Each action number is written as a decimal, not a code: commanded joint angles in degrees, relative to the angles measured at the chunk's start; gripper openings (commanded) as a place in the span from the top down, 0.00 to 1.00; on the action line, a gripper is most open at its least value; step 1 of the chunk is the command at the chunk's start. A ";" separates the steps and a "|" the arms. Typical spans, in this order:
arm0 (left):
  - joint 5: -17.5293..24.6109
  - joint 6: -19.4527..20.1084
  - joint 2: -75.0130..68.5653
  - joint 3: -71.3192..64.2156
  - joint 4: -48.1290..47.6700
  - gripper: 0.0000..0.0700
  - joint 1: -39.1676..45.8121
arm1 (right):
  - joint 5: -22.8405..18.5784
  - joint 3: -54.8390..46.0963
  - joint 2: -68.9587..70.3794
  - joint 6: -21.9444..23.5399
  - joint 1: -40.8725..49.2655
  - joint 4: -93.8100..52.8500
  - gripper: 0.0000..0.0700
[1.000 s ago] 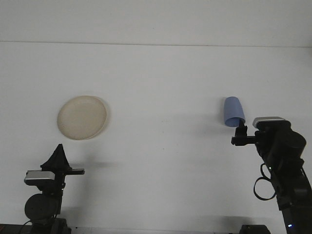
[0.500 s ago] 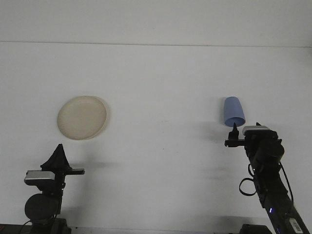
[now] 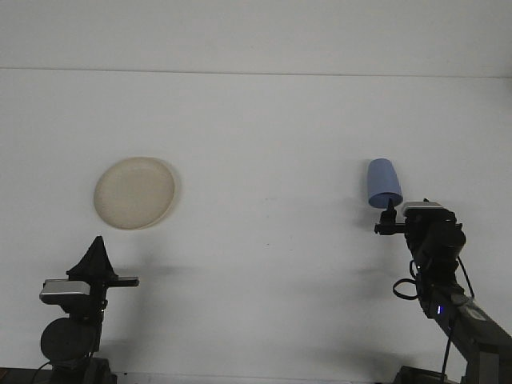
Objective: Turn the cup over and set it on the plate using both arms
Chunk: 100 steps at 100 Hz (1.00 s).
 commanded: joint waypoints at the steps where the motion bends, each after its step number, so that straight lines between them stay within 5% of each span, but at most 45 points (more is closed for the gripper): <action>1: 0.07 -0.28 -0.07 -1.16 0.87 0.98 0.04 | -1.18 0.22 2.75 -0.61 -0.46 3.45 0.21; 67: 0.07 -0.28 -0.07 -1.16 0.90 0.98 0.04 | -4.24 10.73 20.55 -0.85 -0.94 9.31 0.23; 73: 0.07 -0.28 -0.07 -1.16 0.90 0.98 0.04 | -4.24 11.37 21.66 -0.83 -0.94 9.31 0.32; 91: 0.07 -0.28 -0.07 -1.16 0.90 0.98 0.04 | -6.71 11.72 22.45 -0.85 -0.94 9.35 0.82; 100: 0.07 -0.28 -0.07 -1.16 0.90 0.98 0.04 | -6.99 11.72 22.43 -0.85 -0.94 9.35 0.95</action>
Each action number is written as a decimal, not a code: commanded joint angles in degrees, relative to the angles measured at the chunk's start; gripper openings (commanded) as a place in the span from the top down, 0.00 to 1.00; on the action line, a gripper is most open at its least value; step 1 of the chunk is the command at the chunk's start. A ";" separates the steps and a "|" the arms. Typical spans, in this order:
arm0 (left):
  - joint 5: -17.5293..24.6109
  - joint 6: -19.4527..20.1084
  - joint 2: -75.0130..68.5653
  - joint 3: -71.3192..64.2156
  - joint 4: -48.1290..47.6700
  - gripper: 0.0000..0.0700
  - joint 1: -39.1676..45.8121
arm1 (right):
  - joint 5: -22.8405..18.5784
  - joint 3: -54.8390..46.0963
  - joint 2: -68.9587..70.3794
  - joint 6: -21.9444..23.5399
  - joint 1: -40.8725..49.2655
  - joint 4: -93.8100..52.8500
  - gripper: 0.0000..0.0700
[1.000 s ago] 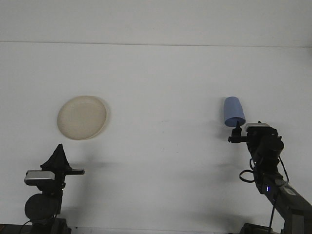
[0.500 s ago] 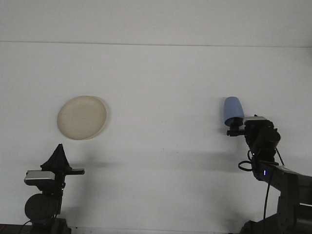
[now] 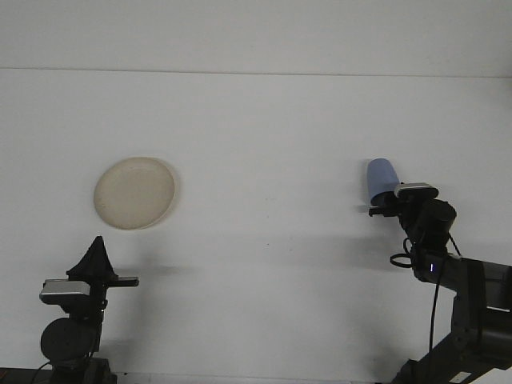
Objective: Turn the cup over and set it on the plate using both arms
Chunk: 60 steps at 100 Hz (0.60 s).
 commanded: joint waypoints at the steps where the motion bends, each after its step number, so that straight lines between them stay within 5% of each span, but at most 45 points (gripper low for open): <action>1: 0.09 -0.28 -0.07 -1.16 0.90 0.98 0.04 | -0.13 0.83 1.40 -0.44 -0.07 0.59 0.96; 32: 0.09 -0.28 -0.07 -1.16 0.90 0.98 0.04 | -0.07 0.83 -2.78 -0.20 -0.07 -0.72 0.99; 60: 0.09 -0.28 -0.07 -1.16 0.90 0.98 0.04 | 3.58 0.83 -18.29 -0.24 1.92 -16.52 0.99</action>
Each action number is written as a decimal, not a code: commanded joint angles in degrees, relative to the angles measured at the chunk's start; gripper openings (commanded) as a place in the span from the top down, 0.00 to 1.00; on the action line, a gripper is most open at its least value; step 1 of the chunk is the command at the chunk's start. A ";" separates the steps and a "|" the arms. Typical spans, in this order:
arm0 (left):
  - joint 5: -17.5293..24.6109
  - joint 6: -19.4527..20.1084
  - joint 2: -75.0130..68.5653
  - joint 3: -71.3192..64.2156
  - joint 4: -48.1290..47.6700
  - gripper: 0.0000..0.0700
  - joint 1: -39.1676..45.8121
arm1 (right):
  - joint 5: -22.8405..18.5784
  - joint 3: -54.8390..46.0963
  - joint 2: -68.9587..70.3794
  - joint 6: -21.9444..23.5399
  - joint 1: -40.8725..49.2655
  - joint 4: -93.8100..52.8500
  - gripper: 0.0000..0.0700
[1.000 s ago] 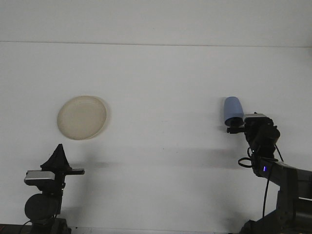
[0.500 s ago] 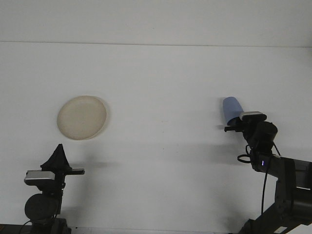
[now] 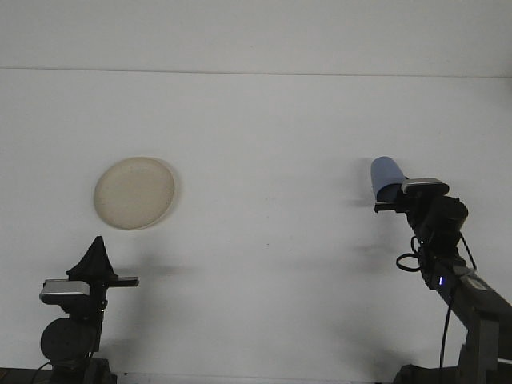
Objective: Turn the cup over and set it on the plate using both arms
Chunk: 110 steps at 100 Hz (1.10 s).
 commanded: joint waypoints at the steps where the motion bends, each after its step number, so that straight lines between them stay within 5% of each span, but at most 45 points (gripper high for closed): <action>1: 0.09 -0.31 -0.07 -1.16 0.90 0.98 0.04 | 1.14 0.50 -3.91 -0.11 1.05 -3.58 0.99; 58: 0.09 -0.31 -0.07 -1.16 0.90 0.98 0.04 | 12.72 6.93 -36.57 9.07 23.93 -44.85 0.99; 87: 0.09 -0.31 -0.07 -1.16 0.90 0.98 0.04 | 13.09 27.06 -29.86 15.52 34.14 -73.94 0.99; 110: 0.09 -0.31 -0.07 -1.16 0.90 0.98 0.04 | 13.03 43.43 -16.52 16.33 40.39 -92.98 0.99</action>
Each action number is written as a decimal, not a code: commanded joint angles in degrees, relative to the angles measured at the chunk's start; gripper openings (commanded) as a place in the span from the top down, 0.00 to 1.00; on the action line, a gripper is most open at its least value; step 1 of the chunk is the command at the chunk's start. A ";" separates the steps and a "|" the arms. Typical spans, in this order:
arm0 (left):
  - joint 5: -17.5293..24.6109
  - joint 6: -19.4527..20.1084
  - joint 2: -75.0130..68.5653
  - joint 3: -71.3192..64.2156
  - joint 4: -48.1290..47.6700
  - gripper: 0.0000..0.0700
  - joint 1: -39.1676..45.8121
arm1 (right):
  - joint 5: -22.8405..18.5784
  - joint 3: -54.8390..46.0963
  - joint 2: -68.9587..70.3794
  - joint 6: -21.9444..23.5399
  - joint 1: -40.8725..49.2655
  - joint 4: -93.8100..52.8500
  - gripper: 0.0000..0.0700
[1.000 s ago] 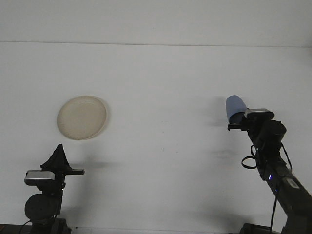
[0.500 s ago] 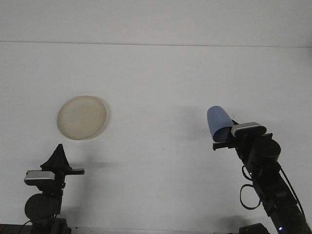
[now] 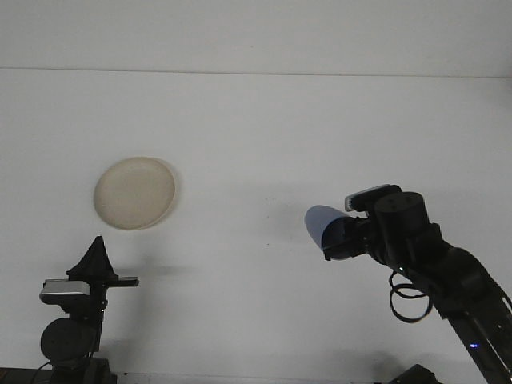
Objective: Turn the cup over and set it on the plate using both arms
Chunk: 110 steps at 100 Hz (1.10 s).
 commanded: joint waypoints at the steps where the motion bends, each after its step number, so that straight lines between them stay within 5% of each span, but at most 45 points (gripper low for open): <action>1: 0.09 -0.31 -0.07 -1.16 0.90 0.98 0.04 | -0.09 4.68 4.74 1.11 1.99 -4.07 0.99; 58: 0.09 -0.31 -0.07 -1.16 0.90 0.98 0.04 | -2.58 16.37 33.68 -6.43 12.02 -15.39 0.99; 110: 0.09 -0.31 -0.07 -1.16 0.90 0.98 0.04 | -2.69 16.31 38.99 -7.87 13.60 -13.14 0.99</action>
